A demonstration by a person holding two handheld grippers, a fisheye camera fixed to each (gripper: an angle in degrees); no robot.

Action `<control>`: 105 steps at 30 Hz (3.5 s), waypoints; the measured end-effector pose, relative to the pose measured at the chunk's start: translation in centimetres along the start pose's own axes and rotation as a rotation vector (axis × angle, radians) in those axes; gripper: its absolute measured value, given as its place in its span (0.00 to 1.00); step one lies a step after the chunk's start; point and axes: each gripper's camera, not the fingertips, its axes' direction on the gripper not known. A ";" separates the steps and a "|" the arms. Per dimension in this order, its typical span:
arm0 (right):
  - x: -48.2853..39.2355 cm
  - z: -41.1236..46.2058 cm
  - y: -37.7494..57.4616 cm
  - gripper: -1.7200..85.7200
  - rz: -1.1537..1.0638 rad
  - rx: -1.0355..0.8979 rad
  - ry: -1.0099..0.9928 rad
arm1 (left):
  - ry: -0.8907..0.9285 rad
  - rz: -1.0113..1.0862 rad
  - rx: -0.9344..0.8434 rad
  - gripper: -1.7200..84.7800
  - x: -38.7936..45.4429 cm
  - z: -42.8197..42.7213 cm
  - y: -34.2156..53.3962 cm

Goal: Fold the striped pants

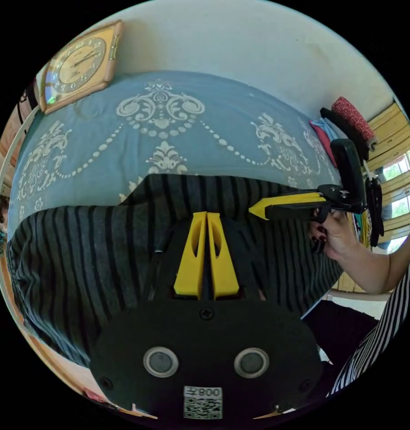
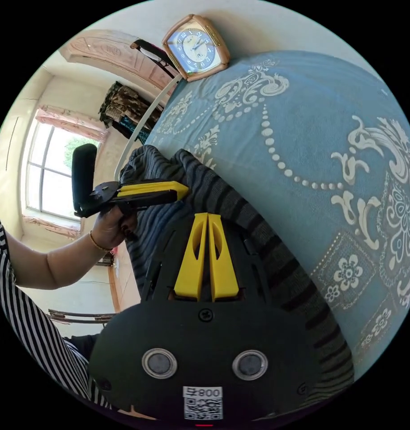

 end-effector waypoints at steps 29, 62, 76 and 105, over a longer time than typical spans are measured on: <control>6.4 -21.1 32.4 0.08 0.701 0.242 0.143 | 0.659 0.736 -0.376 0.10 18.7 46.8 -6.2; 13.8 -25.0 40.2 0.08 0.901 0.325 0.026 | 0.703 1.219 -0.667 0.06 27.6 73.0 -8.6; 10.7 -28.7 33.4 0.06 0.630 0.307 -0.147 | 0.943 1.111 -0.517 0.04 18.6 58.5 -14.1; 7.2 -9.8 1.1 0.06 0.089 0.020 -0.674 | 0.753 0.566 -0.336 0.06 -14.5 18.4 -18.6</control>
